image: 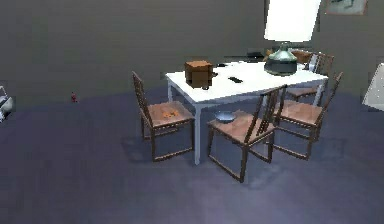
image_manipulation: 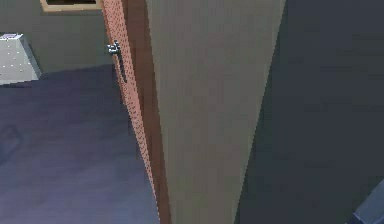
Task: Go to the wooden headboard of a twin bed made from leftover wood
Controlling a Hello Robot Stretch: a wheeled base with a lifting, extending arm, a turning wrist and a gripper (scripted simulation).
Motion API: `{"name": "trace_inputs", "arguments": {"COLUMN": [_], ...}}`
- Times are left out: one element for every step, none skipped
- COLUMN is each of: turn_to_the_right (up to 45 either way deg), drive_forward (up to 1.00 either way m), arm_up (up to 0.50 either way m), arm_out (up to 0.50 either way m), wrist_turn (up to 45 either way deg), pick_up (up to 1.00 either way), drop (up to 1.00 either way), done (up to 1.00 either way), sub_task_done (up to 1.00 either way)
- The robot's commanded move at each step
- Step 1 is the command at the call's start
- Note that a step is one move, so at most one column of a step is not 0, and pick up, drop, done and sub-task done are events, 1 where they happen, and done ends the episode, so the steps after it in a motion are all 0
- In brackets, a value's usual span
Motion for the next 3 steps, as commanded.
{"name": "trace_inputs", "arguments": {"turn_to_the_right": [-21.0,-3.0,0.0], "drive_forward": [0.0,0.0,0.35], "arm_up": [0.0,0.0,0.0], "arm_out": [0.0,0.0,0.0], "wrist_turn": [0.0,0.0,0.0], "pick_up": [0.0,0.0,0.0], "drop": [0.0,0.0,0.0], "done": [0.0,0.0,0.0], "sub_task_done": [0.0,0.0,0.0]}}
